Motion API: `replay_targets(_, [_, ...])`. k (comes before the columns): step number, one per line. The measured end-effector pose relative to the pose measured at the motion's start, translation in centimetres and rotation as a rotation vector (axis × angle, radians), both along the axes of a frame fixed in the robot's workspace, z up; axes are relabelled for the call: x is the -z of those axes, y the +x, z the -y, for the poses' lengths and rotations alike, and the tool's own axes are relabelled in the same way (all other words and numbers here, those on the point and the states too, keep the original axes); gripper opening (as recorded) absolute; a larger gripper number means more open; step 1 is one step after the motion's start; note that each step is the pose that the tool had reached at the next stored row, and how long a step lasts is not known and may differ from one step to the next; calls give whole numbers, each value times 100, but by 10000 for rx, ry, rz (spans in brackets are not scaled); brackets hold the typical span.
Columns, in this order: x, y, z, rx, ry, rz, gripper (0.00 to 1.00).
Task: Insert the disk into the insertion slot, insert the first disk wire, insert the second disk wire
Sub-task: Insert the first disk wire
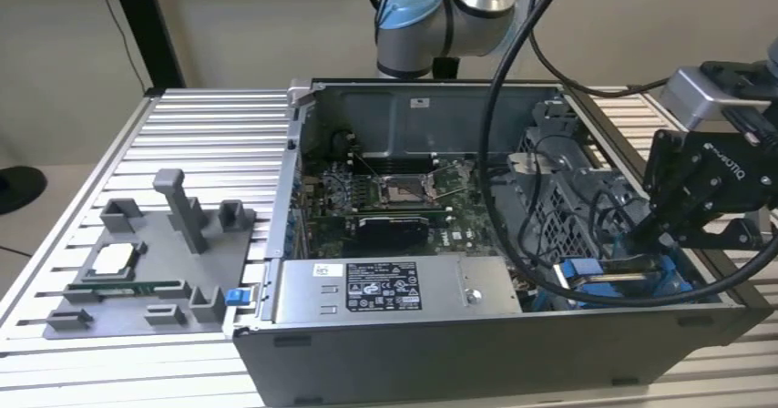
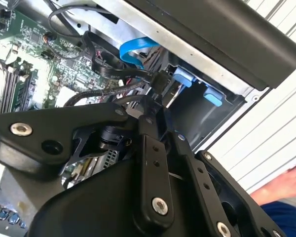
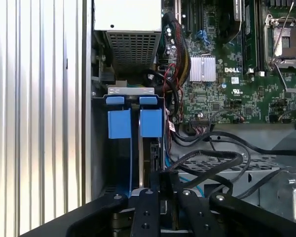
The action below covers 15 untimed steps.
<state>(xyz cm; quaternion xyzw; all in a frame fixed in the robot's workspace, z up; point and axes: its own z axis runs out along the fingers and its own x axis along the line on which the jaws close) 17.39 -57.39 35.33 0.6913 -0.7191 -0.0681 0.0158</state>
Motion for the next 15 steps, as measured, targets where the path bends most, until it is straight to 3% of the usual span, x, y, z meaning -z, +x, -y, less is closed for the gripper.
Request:
replay_targets(8, [0, 2, 2, 0, 1, -16, 0])
replay_targets(12, [7, 13, 2, 10, 19, -214, 0])
replay_targets(15, [13, 33, 8, 32, 20, -251, 0])
